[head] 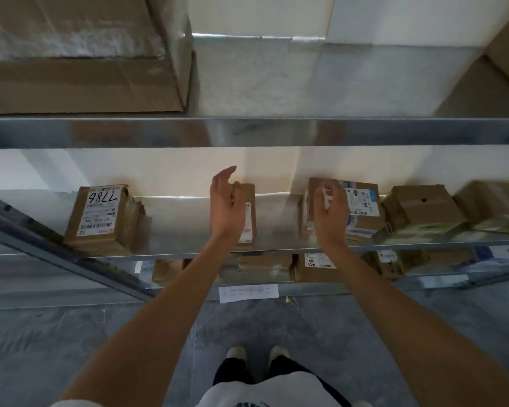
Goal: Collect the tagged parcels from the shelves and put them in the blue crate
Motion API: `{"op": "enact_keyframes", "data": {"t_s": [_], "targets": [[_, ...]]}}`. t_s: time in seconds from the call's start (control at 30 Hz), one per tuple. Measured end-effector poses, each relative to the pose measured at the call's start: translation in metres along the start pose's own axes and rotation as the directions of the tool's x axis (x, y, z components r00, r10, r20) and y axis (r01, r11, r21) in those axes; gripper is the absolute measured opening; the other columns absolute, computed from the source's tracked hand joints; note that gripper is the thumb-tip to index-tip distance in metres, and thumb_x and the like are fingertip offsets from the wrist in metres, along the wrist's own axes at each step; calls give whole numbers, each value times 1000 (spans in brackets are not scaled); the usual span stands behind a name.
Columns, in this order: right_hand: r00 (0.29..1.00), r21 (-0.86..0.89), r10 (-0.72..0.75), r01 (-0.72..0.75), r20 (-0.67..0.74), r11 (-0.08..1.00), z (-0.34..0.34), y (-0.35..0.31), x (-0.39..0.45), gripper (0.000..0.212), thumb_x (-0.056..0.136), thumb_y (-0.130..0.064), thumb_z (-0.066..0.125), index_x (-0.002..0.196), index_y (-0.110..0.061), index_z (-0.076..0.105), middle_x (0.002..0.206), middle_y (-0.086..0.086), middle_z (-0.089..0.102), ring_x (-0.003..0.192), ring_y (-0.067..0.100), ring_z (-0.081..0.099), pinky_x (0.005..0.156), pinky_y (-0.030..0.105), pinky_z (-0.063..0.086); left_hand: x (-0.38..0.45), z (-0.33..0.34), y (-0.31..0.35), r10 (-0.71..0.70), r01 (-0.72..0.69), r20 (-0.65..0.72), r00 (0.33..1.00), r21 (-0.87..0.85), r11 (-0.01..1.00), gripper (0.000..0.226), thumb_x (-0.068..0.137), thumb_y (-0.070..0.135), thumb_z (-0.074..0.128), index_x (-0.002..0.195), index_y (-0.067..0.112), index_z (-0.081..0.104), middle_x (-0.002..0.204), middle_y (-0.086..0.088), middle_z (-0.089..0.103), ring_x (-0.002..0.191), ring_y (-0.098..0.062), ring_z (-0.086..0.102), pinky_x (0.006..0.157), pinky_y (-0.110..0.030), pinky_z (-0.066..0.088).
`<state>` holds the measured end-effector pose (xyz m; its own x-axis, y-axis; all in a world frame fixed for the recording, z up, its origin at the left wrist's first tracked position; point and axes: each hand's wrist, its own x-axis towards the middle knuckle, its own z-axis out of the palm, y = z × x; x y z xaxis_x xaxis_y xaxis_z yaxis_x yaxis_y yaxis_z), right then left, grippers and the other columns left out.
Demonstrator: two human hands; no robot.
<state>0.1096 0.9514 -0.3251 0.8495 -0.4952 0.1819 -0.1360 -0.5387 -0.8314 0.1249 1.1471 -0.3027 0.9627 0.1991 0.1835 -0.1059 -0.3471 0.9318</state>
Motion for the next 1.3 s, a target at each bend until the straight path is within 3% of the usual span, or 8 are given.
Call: {"op": "enact_keyframes", "data": {"t_s": [0.13,0.3,0.4,0.53,0.63,0.97,1.2,1.3], "targets": [[986,-78,77,-89,-144,993,-53,33,37,41,99,-35,46,128,-6,51,130,16,49,119,28,49,97,46,50,-7,76,29,9,5,203,979,-70,997,39,101,27,40,140,21,42,141,1,44,127,-13,44,108,-33,39],[920,3,387,-387,-60,922,-80,90,66,73,83,-64,39,126,-6,50,116,10,58,110,33,60,89,49,55,-26,143,45,-392,481,441,807,-107,870,50,103,36,33,148,12,31,135,5,43,129,-14,40,101,-23,32],[884,91,446,-461,141,883,-88,98,68,39,101,-41,37,110,-9,56,95,2,63,93,24,64,82,38,54,-33,162,45,-490,569,431,758,-68,820,46,105,34,26,141,9,40,123,6,46,124,-14,44,96,-22,33],[882,147,346,-407,319,902,-94,104,60,38,107,-36,27,109,-17,60,95,-3,62,87,12,59,80,26,48,-35,179,30,-623,677,298,723,-125,726,47,103,40,30,134,12,50,128,-8,58,121,-28,54,106,-44,42],[923,248,222,-306,314,919,-97,110,51,36,107,-23,28,120,-8,58,103,-1,64,92,9,62,69,7,48,-44,176,25,-646,681,218,732,-192,707,42,103,38,33,125,10,54,119,-11,62,113,-27,58,102,-45,46],[961,295,30,-114,274,949,-99,110,31,38,106,-27,32,126,-10,59,114,-1,69,104,6,65,88,26,56,-68,156,34,-598,613,140,789,-240,753,29,105,27,31,120,14,51,96,3,59,90,-9,58,68,-13,44],[841,138,142,-248,522,959,-79,90,45,51,107,-39,17,129,-13,55,125,3,61,116,14,55,74,3,35,-47,143,31,-647,673,190,739,-151,724,55,101,50,26,140,16,46,135,-4,54,126,-22,47,106,-35,32],[825,103,159,-252,542,962,-76,93,46,53,106,-42,19,135,-11,50,135,9,57,126,20,52,78,-1,35,-45,143,31,-585,596,139,799,-60,801,58,100,52,27,148,20,33,146,-8,44,132,-25,43,107,-38,35]]}}
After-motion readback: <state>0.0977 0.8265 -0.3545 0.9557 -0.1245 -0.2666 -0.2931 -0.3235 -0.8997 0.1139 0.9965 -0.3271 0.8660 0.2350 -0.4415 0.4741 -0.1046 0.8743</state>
